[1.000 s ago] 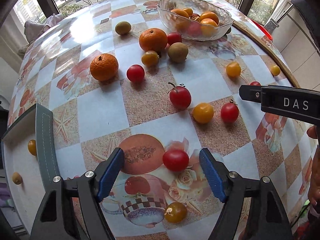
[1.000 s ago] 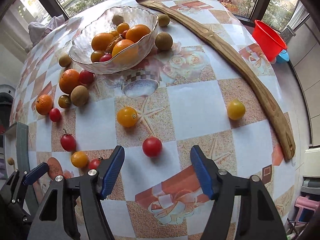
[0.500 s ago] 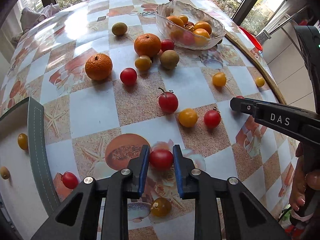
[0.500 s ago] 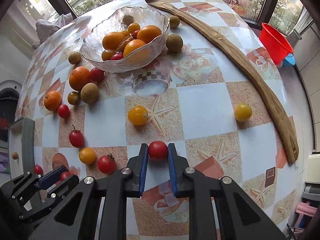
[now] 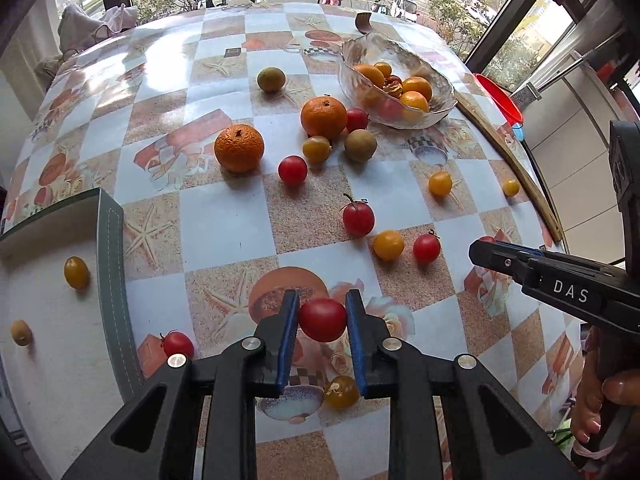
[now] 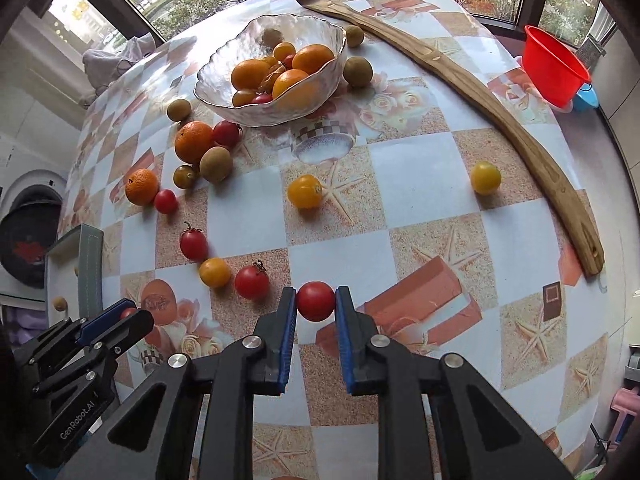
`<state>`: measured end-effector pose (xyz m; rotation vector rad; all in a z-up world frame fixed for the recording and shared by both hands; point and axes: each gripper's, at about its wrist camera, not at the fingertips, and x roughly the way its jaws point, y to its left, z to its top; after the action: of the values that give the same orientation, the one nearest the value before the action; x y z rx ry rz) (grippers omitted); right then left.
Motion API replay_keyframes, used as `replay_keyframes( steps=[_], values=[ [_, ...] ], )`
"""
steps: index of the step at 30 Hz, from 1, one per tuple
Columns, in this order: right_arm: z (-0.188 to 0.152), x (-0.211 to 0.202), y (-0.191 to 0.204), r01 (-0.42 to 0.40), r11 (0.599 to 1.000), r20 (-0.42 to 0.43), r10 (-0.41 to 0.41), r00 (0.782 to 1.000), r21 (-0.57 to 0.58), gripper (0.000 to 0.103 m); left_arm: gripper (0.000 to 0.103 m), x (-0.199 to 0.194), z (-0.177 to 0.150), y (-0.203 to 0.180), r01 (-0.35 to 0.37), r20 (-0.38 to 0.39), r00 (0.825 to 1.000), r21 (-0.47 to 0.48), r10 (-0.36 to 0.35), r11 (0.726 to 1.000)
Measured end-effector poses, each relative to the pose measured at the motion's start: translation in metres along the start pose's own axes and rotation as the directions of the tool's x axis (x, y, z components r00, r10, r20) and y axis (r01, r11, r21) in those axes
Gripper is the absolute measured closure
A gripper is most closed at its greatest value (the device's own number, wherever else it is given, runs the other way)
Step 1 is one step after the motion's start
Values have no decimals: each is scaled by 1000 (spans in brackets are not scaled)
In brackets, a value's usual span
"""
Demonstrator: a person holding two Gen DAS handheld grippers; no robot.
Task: Organize fruits
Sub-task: 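Grasp a red cherry tomato with the left tool while the right tool grasps another, then carry both red tomatoes into the white tray and open both tools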
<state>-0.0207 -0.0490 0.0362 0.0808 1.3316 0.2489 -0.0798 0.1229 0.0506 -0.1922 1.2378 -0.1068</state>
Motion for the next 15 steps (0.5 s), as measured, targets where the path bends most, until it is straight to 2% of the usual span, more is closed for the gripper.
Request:
replay_keyframes(
  steps=[7, 15],
  values=[
    [-1, -4, 26, -34, 999, -5, 34, 999, -42, 82, 78, -17, -5, 20, -13, 26, 1000, -33, 14, 999],
    [0, -4, 73, -71, 990, -15, 70, 997, -118, 82, 78, -38, -15, 59, -49, 54, 997, -95, 54, 994]
  ],
)
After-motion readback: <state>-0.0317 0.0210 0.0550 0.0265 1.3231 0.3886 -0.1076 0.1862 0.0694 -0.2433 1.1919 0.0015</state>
